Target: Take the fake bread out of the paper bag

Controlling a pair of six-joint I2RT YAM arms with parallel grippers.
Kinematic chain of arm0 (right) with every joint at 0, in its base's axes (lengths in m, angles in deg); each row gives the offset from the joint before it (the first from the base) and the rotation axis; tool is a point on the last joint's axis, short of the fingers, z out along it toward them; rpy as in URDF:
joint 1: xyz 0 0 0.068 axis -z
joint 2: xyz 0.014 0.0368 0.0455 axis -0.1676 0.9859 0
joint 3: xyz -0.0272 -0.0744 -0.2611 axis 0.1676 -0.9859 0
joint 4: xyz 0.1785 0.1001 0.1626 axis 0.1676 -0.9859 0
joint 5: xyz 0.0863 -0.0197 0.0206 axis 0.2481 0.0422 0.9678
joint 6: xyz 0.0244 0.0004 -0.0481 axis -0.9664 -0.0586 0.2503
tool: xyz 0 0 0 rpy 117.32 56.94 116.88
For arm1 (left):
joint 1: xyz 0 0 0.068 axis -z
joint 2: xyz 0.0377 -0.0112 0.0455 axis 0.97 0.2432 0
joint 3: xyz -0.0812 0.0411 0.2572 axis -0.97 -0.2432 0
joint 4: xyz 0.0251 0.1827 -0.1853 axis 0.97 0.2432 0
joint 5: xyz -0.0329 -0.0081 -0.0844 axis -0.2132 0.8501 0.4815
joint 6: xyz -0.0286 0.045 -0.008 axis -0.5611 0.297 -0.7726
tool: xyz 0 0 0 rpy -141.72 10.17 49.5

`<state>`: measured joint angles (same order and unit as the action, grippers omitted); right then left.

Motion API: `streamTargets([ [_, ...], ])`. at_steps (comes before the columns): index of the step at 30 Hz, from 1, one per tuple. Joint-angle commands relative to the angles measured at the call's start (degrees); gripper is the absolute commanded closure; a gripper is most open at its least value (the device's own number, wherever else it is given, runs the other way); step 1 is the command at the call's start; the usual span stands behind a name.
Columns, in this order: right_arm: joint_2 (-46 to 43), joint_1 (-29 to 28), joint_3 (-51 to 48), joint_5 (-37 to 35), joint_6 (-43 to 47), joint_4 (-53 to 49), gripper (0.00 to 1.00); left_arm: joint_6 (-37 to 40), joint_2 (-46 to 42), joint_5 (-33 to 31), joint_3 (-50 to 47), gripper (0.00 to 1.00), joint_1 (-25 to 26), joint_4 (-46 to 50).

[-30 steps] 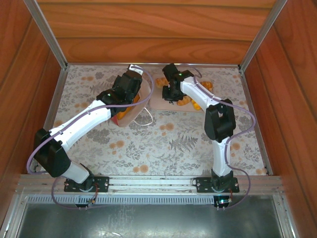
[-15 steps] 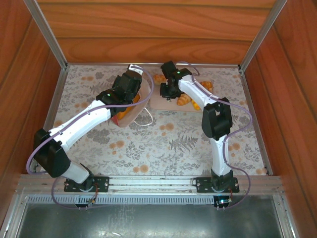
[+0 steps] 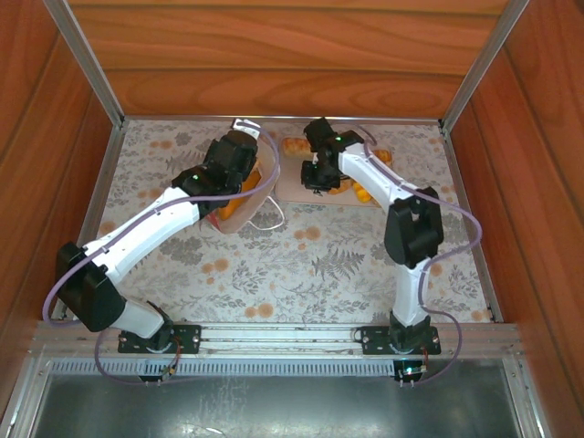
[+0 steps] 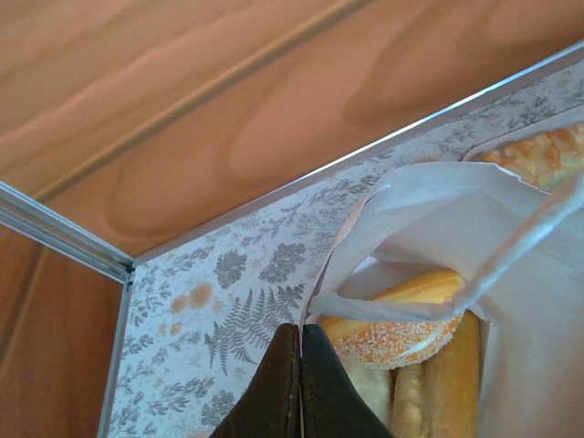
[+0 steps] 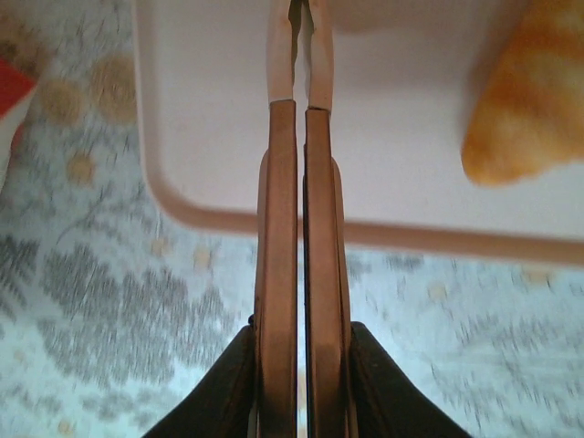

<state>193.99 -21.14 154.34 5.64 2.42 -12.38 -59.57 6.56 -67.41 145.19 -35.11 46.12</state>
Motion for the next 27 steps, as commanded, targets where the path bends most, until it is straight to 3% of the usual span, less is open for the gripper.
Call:
streamTargets([
  [1, -9.1, -0.32, -4.2, 3.74, -1.48, -1.1, 0.75, -1.34, -1.63, 0.0, -0.9, 1.0, -0.34, -1.75],
  [6, -19.43, -0.62, -8.93, 5.57, -1.41, -2.07, 0.73, -2.2, -1.21, 0.97, -1.3, 1.0, -0.32, -1.73],
  [17, -40.42, -7.5, -17.68, 6.22, 1.65, 7.7, 0.69, -4.08, -0.66, 4.01, -1.57, 1.0, 0.24, -1.8],
  [27, -41.03, -13.09, -15.89, 6.49, 2.11, 7.68, 0.68, -4.55, -0.48, 3.91, -1.74, 1.0, 0.78, -1.78],
])
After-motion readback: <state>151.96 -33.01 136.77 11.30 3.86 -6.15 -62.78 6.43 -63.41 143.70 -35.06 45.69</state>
